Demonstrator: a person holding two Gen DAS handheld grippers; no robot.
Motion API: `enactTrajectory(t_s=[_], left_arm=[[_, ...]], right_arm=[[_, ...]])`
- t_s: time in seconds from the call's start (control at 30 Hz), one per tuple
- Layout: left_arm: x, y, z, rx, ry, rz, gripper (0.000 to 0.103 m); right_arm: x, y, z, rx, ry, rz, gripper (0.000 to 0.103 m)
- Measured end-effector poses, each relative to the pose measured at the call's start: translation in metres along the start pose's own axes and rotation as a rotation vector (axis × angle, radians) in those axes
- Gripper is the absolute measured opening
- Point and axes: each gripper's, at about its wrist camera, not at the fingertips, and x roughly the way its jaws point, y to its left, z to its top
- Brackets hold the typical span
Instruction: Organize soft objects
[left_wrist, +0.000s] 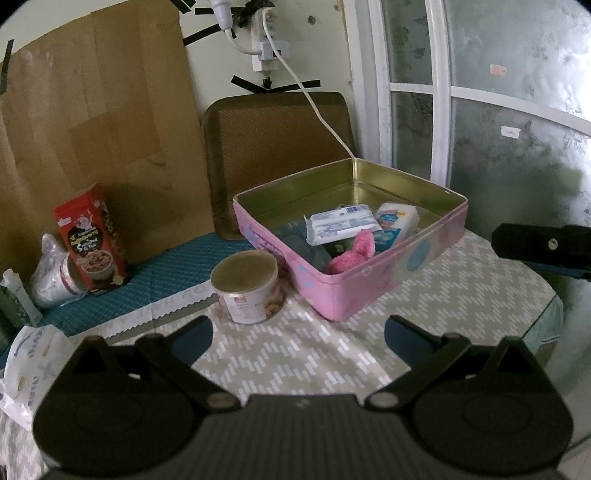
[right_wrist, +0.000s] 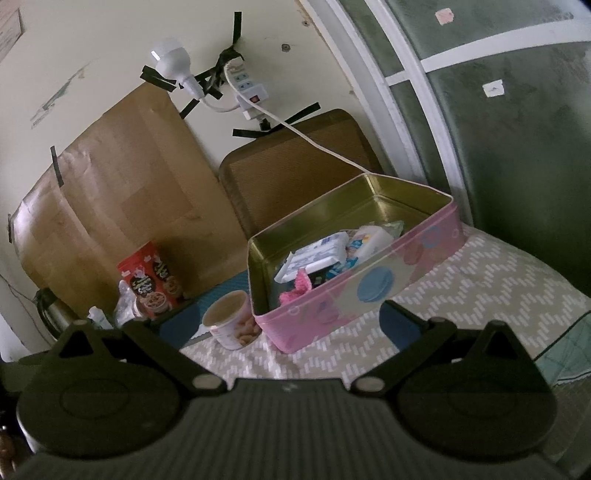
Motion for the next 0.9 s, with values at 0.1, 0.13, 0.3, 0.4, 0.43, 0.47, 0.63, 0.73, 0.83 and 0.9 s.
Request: enactTrajectory(t_s=[0.1, 0.13, 0.3, 0.4, 0.43, 0.47, 0.63, 0.73, 0.83, 0.9], left_arm=[[0.0013, -0.0007, 0.0008, -0.002, 0.003, -0.004, 0.103], [0.0018, -0.0003, 0.0010, -0.003, 0.004, -0.007, 0.103], [0.0029, -0.0004, 0.0033, -0.008, 0.005, -0.007, 0.103], [0.0029, -0.0007, 0.0047, -0.009, 0.002, -0.004, 0.103], [0.0030, -0.0008, 0.0051, -0.010, 0.001, -0.003, 0.103], [0.0035, -0.0004, 0.0058, -0.011, 0.001, -0.002, 0.103], [0.0060, -0.0007, 0.0067, -0.014, 0.004, -0.001, 0.103], [0.0071, -0.0012, 0.0074, -0.013, 0.006, -0.002, 0.103], [0.0075, -0.0007, 0.0079, -0.013, 0.006, -0.003, 0.103], [0.0075, -0.0008, 0.0078, -0.013, 0.006, -0.002, 0.103]], right_arm=[[0.0001, -0.0004, 0.0006, -0.001, 0.001, 0.001, 0.103], [0.0000, -0.0004, 0.0006, -0.001, 0.001, 0.001, 0.103], [0.0005, -0.0006, 0.0016, -0.003, -0.003, 0.002, 0.103], [0.0019, -0.0018, 0.0031, -0.004, -0.003, 0.003, 0.103], [0.0023, -0.0023, 0.0033, -0.004, -0.003, 0.003, 0.103], [0.0020, -0.0019, 0.0031, -0.003, -0.002, 0.003, 0.103], [0.0022, -0.0017, 0.0033, -0.003, -0.002, 0.003, 0.103], [0.0030, -0.0021, 0.0039, -0.002, -0.001, 0.002, 0.103], [0.0042, -0.0024, 0.0049, -0.001, 0.001, 0.002, 0.103], [0.0046, -0.0025, 0.0050, -0.001, 0.001, 0.002, 0.103]])
